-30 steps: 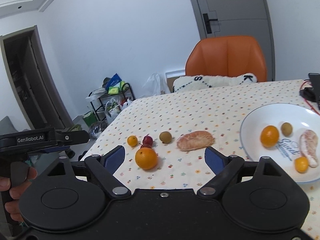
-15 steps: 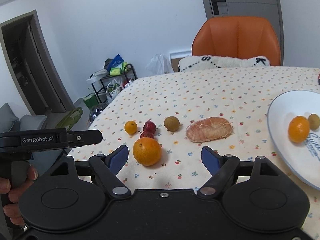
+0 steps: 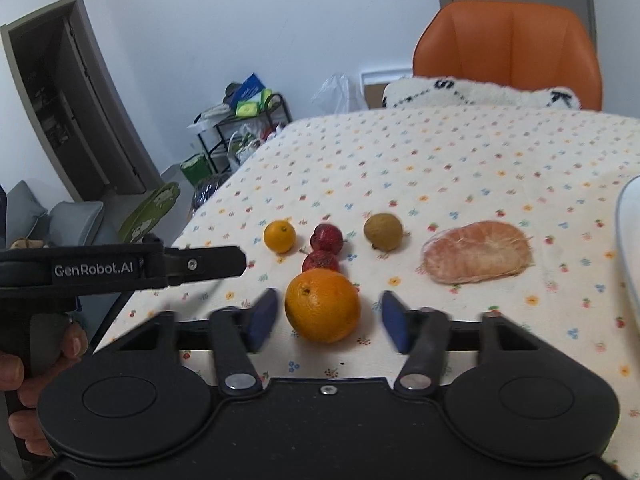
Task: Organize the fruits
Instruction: 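Lower the right tool around a large orange while the left tool nears the red plums, then close the right tool on the large orange while the left tool grasps a red plum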
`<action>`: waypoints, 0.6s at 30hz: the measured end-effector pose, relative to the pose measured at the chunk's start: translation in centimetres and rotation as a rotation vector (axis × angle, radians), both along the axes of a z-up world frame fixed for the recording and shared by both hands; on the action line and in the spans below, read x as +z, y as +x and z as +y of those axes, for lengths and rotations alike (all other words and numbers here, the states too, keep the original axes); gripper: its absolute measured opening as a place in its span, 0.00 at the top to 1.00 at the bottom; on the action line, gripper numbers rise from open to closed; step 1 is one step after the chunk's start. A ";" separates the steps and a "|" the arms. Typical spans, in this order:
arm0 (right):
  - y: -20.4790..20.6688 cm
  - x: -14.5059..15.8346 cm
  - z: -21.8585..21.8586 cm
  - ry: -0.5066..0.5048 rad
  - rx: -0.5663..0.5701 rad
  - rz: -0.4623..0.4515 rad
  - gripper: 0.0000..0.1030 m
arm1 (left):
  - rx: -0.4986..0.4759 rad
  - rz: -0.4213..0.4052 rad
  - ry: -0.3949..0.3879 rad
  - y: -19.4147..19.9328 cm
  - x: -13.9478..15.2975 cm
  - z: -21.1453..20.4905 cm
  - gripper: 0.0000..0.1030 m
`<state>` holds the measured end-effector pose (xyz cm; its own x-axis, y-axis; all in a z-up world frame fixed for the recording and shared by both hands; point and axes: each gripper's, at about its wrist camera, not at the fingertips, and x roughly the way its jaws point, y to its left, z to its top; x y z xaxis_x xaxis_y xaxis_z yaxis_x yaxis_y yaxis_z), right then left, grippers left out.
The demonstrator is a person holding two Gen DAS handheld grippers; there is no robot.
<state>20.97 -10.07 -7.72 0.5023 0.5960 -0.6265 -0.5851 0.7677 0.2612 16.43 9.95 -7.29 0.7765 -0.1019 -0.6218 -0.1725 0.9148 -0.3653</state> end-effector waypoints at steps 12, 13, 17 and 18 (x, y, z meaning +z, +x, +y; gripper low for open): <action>0.5 0.3 -2.0 0.017 -0.005 0.023 0.62 | -0.049 0.023 0.000 2.3 -0.5 -1.8 0.51; 0.7 0.3 -2.2 0.020 -0.010 0.025 0.62 | -0.054 0.024 0.001 2.5 -0.5 -2.1 0.51; 0.8 0.5 -3.5 0.028 -0.031 0.020 0.62 | -0.068 0.027 0.011 3.1 -0.5 -3.2 0.51; 0.8 0.6 -3.7 0.030 -0.038 0.020 0.62 | -0.070 0.027 0.013 3.3 -0.5 -3.4 0.51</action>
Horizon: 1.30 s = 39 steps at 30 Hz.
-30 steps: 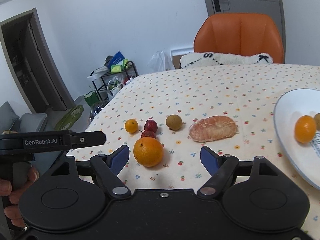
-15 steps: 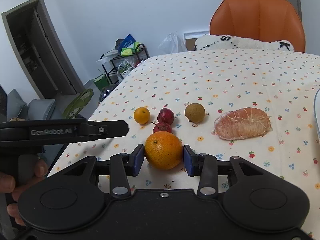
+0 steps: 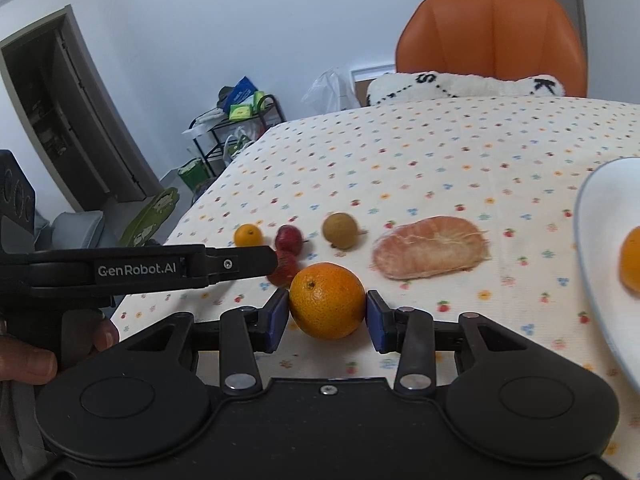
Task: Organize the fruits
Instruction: 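Close the right tool on the large orange while the left tool grasps a red plum, then carry the large orange and red plum in both tools over the plate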
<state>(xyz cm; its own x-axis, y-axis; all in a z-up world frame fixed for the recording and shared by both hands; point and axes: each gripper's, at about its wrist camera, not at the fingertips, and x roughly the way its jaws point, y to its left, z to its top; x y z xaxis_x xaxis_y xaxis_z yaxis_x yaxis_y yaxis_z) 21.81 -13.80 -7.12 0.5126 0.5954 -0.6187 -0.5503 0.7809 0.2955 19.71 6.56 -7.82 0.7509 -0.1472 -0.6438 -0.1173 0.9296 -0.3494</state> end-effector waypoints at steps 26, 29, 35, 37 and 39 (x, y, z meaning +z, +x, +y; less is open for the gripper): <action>0.2 3.0 -9.6 0.058 -0.163 -0.086 0.62 | -0.052 -0.027 0.097 0.9 1.7 -6.5 0.79; 0.3 3.1 -11.1 0.059 -0.191 -0.091 0.62 | -0.065 -0.037 0.093 1.1 2.0 -7.5 0.79; 0.8 2.9 -13.9 0.061 -0.255 -0.096 0.62 | -0.100 -0.057 0.098 1.4 2.8 -9.8 0.79; 0.9 2.9 -15.0 0.062 -0.280 -0.101 0.62 | -0.114 -0.063 0.099 1.5 3.0 -10.6 0.79; 1.0 3.0 -16.0 0.061 -0.308 -0.105 0.62 | -0.126 -0.070 0.101 1.7 3.3 -11.3 0.79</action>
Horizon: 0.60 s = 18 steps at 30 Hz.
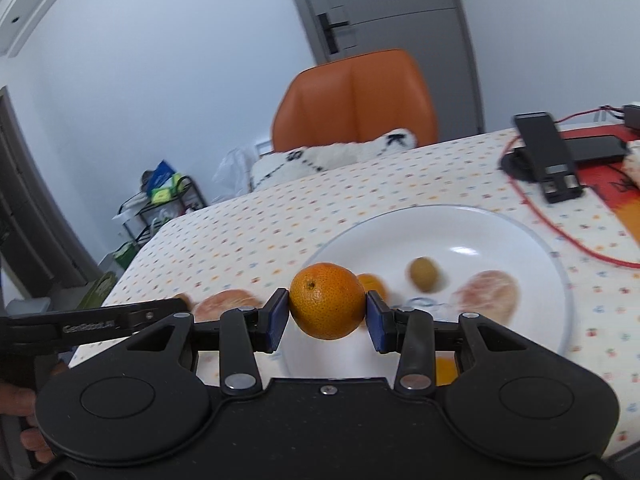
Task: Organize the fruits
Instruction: 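Carry the large orange and red plum in both tools over the plate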
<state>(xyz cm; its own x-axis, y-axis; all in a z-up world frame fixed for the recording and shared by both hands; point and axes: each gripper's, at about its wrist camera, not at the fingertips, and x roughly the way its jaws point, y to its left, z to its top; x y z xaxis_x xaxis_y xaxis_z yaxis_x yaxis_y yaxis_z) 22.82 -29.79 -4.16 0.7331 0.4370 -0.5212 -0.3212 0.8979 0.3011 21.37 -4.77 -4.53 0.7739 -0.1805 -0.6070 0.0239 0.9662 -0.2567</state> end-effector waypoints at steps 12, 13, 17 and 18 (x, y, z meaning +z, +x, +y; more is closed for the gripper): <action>1.0 -0.5 -3.6 0.008 -0.071 0.005 0.62 | -0.063 -0.028 0.009 1.0 1.4 -4.1 0.79; 1.1 -0.7 -3.7 0.011 -0.072 0.008 0.62 | -0.069 -0.029 0.011 1.0 1.4 -4.3 0.79; 1.6 -1.1 -3.9 0.022 -0.073 0.016 0.62 | -0.090 -0.029 0.021 1.5 1.5 -5.3 0.79; 1.7 -1.2 -3.9 0.027 -0.072 0.015 0.62 | -0.094 -0.027 0.025 1.6 1.5 -5.6 0.79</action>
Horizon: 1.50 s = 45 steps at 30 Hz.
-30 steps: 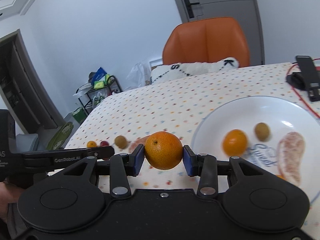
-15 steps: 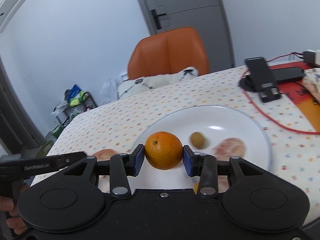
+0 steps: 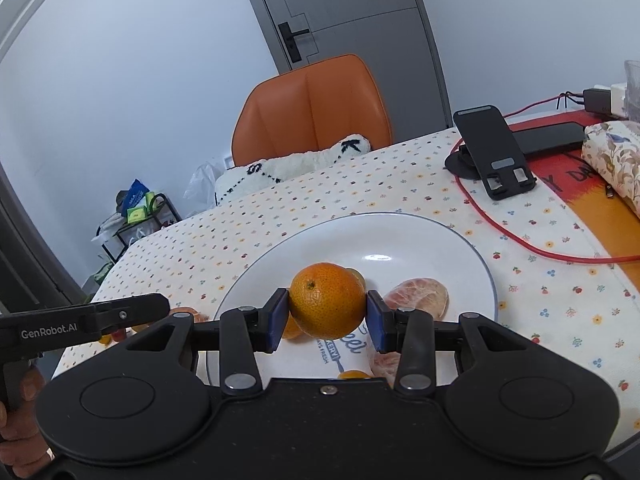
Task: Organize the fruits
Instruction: 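Carry the large orange and red plum in both tools over the plate, then open both tools to release the orange and plum onto the plate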
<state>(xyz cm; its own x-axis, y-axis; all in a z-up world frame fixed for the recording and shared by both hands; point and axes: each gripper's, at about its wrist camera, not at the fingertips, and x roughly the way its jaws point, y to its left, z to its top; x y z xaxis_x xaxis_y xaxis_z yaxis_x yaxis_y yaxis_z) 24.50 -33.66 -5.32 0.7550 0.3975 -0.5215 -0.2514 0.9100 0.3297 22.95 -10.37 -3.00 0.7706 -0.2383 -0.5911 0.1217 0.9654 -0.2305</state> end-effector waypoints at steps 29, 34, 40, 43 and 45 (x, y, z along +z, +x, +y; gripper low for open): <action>-1.2 -0.4 -0.4 0.026 -0.028 -0.005 0.56 | -0.001 0.042 -0.005 0.9 -0.5 0.4 0.70; -1.7 0.3 0.6 0.019 -0.012 -0.017 0.55 | 0.043 0.017 0.002 -0.4 0.1 2.2 0.50; -2.5 0.9 2.2 0.000 0.012 -0.034 0.45 | 0.093 0.004 0.003 -1.8 0.6 4.3 0.34; -3.0 1.2 2.9 -0.007 0.019 -0.045 0.40 | 0.118 -0.016 -0.001 -2.6 0.8 5.4 0.23; -3.2 1.4 3.3 -0.010 0.024 -0.049 0.37 | 0.143 -0.015 0.008 -3.0 0.9 6.1 0.20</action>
